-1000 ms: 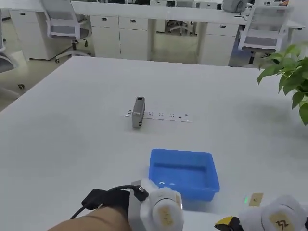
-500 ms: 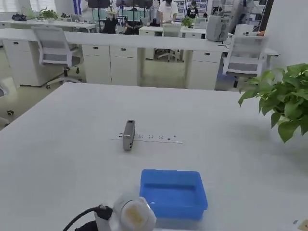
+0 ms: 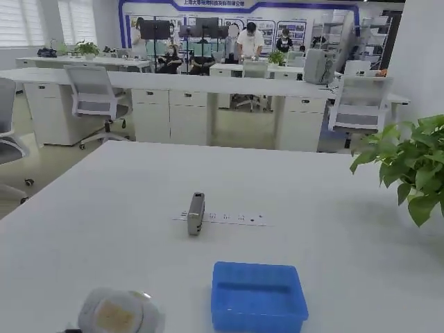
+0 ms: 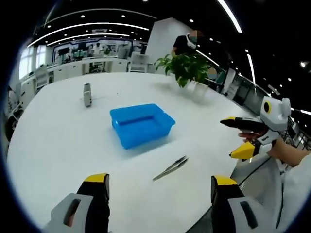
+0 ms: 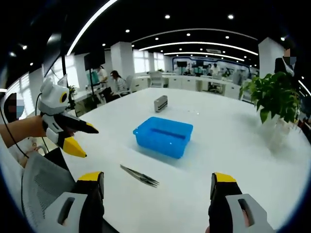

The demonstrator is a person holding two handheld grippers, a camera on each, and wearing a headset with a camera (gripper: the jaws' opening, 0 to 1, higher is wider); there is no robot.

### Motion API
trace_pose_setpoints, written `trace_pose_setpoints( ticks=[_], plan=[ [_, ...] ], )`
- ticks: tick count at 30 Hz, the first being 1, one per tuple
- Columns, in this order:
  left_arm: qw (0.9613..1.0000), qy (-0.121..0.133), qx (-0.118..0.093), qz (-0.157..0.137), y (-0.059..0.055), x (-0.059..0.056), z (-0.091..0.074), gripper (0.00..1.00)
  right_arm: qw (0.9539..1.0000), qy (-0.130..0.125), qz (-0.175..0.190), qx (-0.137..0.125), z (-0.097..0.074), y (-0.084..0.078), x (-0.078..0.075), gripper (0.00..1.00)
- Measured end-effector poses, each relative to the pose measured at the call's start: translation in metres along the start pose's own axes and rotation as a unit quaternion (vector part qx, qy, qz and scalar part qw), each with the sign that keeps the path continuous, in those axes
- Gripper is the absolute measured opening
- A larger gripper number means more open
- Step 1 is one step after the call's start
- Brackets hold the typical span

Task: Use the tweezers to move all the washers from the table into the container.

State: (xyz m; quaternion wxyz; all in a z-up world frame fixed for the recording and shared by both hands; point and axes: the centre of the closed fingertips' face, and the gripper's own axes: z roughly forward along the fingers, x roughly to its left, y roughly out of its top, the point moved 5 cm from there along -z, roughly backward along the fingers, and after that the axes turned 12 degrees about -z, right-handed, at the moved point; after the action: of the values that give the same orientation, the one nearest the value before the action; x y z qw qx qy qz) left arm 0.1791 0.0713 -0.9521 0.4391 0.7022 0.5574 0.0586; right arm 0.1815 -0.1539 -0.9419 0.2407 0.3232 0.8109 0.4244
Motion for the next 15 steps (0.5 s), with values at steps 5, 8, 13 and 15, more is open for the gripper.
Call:
trace_pose_setpoints(
  ticks=[5,8,13,15],
  plan=[
    [0.9997,0.014,-0.014,-0.012,-0.007,0.002,-0.011,0.99,0.9999,-0.009,0.001,-0.005,-0.004,-0.001,-0.002,0.94],
    [0.9995,0.025,-0.015,-0.012,-0.01,0.005,-0.016,0.99,0.9999,-0.011,0.002,-0.006,-0.006,-0.002,-0.002,0.96],
    [0.9985,0.043,-0.03,-0.012,-0.016,0.007,-0.024,0.99,0.9999,-0.012,0.001,-0.006,-0.007,-0.004,-0.001,0.99],
    [0.9977,0.052,-0.043,-0.01,-0.016,0.008,-0.026,0.99,0.9999,-0.013,0.003,-0.005,-0.007,-0.004,-0.001,0.99]
  ],
)
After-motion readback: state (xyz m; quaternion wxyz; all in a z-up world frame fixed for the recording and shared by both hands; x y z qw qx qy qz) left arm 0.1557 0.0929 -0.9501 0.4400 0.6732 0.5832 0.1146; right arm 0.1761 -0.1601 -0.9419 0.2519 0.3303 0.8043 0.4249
